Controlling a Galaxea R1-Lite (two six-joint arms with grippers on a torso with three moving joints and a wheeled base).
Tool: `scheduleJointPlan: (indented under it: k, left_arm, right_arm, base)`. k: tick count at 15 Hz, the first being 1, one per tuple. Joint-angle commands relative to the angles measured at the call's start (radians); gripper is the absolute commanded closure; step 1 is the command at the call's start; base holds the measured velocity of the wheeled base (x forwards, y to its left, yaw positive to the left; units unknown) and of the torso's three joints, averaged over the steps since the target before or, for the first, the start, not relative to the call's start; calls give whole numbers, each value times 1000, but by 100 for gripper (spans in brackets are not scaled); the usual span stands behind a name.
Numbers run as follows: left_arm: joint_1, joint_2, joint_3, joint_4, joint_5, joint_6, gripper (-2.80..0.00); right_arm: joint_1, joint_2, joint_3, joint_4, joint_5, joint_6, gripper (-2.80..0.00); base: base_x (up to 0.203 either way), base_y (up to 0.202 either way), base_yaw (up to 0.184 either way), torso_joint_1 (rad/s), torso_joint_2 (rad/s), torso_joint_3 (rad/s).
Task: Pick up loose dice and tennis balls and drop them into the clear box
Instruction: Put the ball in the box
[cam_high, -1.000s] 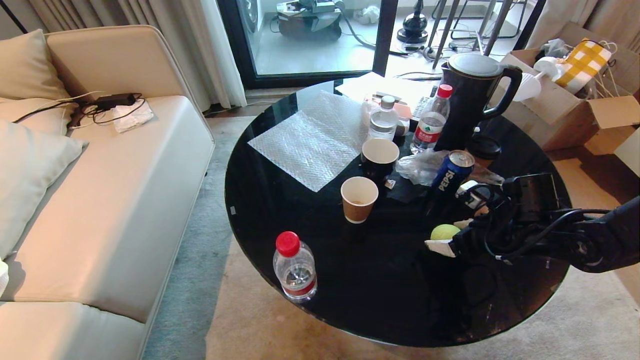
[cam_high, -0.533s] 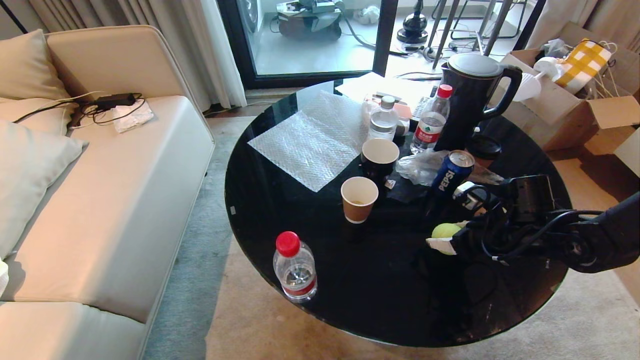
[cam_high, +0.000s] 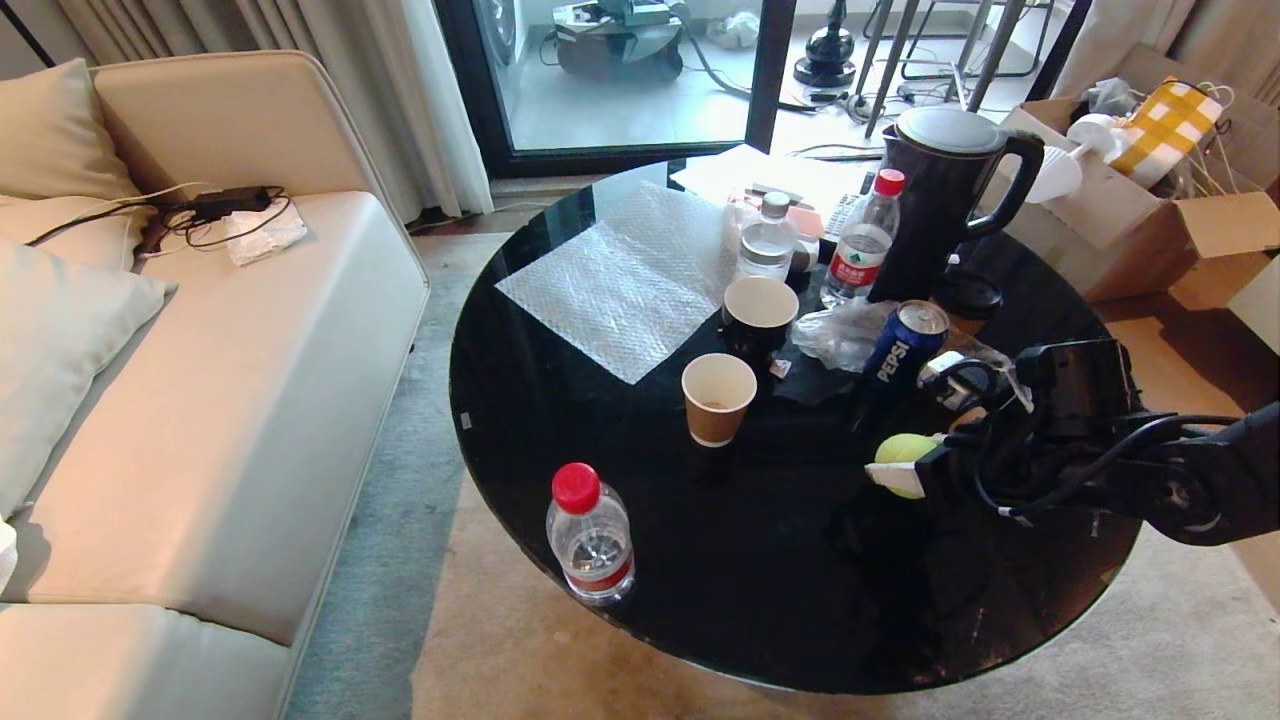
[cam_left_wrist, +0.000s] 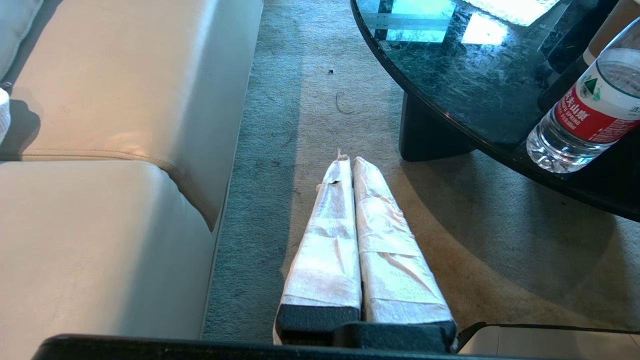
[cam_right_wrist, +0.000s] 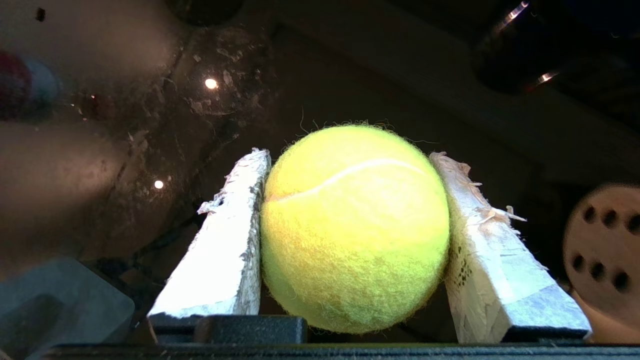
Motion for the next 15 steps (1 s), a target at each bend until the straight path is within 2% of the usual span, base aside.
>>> scheduleJointPlan:
  k: [1,4,6,11,15]
  left_arm:
    - [0,0,0,0,0,0,0]
    - [0,0,0,0,0,0,0]
    - [0,0,0,0,0,0,0]
    - [0,0,0,0,0,0,0]
    - [0,0,0,0,0,0,0]
  right_arm:
    - [1,-55,9,6,-13,1,0]
    - [-13,-201,69,40,-89,38,0]
    - [-21,-297,119,43,-99,92,0]
    - [-28,-843,333,214,-277,240,0]
    - [-44,-1243,492,364,-329,301,0]
  base:
    - [0,0,0,0,0,0]
    - [0,0,0,0,0,0]
    - [0,0,0,0,0,0]
    - [0,0,0,0,0,0]
    - [0,0,0,0,0,0]
